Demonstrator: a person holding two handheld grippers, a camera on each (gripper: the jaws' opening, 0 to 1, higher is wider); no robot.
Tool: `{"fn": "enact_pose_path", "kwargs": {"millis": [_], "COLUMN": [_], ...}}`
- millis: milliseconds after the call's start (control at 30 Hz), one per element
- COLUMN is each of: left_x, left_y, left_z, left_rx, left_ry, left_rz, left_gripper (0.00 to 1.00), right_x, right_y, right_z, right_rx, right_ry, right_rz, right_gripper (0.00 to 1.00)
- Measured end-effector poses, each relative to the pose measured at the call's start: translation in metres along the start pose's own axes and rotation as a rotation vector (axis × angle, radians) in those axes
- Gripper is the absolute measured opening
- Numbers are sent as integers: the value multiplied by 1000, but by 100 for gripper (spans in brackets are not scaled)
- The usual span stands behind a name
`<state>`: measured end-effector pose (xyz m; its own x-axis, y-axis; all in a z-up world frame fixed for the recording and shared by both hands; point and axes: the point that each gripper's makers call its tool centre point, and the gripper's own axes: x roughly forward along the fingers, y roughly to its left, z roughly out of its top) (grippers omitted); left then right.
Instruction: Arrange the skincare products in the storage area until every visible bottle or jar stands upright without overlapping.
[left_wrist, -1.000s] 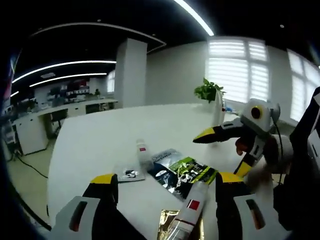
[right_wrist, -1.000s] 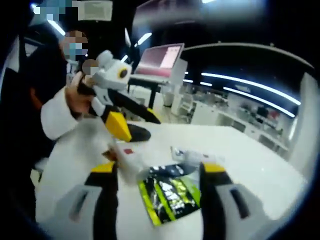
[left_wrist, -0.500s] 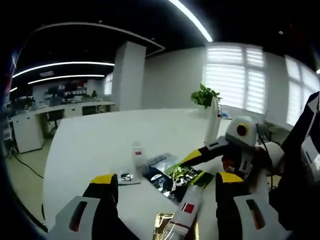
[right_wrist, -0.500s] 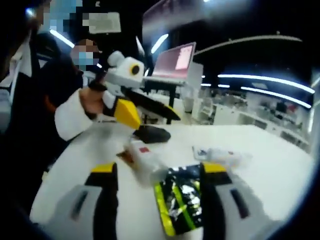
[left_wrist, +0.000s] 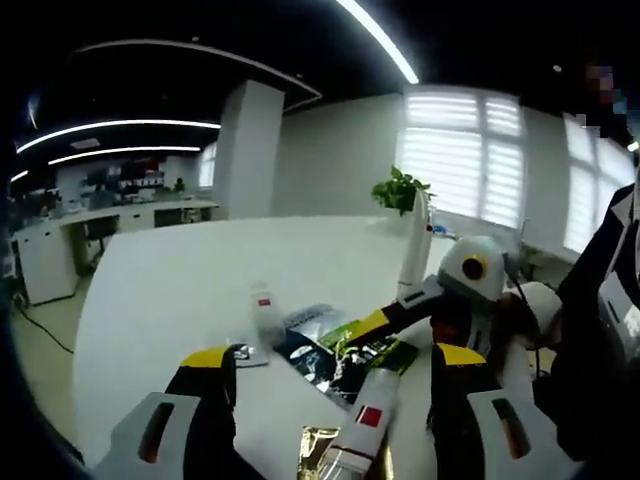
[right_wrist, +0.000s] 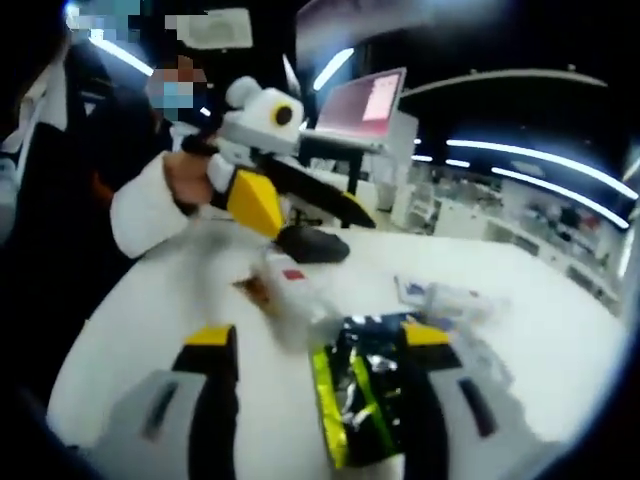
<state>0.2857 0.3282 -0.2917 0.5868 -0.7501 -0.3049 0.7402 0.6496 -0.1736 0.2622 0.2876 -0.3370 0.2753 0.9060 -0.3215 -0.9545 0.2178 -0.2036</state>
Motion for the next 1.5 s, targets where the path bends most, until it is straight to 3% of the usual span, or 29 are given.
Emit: {"fn": "enact_pose_path", "kwargs": {"millis": [233,433,767,1200,1500], "left_x": [-3,-12,-19,-27,-37], "left_y": [-2,6,15,25,34], "left_z": [2,-2,5,16,23], "left_rx": [12,5,-15,-115,-195], "left_ry": [-15,1,-44,-124,-185], "left_rz": [-9,22,47,76,94], "left_gripper": [82,82,81,93,100], "right_x": [0,7,17,28,28], "right_y": [-2,-1,-1,4,4], "right_z": [-4,0,6,10,6], "right_rx": [32,38,44,16,11], "right_ry": [5,-10,-27,-13,7], "right_rz": [0,7,6,7,-2], "right_gripper": [59,54,50,43,32]}}
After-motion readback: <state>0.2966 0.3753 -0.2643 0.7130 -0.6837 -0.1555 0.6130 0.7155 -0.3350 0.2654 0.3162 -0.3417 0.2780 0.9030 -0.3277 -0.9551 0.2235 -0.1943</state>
